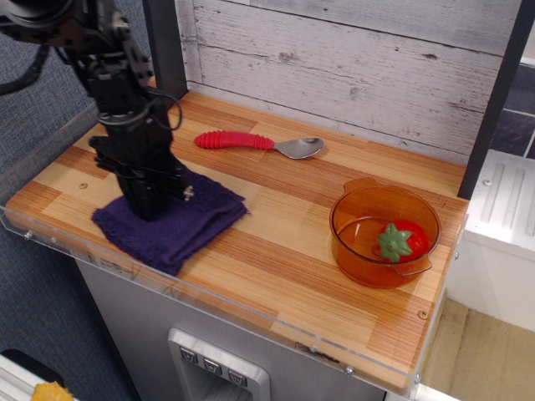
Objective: Move the cloth to the middle of the table's close edge.
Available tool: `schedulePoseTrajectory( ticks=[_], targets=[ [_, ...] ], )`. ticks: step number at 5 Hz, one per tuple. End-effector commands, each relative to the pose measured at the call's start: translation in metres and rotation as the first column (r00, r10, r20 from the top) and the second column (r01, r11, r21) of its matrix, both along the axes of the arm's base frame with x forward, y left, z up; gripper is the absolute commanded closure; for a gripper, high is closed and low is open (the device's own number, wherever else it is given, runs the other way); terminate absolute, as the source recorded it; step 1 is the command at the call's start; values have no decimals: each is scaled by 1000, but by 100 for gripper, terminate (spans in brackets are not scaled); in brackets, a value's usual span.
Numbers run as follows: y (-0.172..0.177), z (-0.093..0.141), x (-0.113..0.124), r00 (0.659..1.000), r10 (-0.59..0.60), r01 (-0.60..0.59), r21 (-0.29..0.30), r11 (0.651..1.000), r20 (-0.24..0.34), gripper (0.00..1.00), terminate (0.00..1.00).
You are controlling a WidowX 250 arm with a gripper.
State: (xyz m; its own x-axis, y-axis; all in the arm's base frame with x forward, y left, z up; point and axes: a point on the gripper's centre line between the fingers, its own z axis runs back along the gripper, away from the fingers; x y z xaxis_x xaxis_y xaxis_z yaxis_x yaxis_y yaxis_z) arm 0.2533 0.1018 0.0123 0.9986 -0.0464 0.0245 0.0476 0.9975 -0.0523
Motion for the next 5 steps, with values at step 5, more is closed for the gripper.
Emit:
schedulePoseTrajectory(
  ticks=[5],
  targets=[
    [-62, 8, -5, 999, 45, -46, -27, 999, -4, 100, 0]
  ],
)
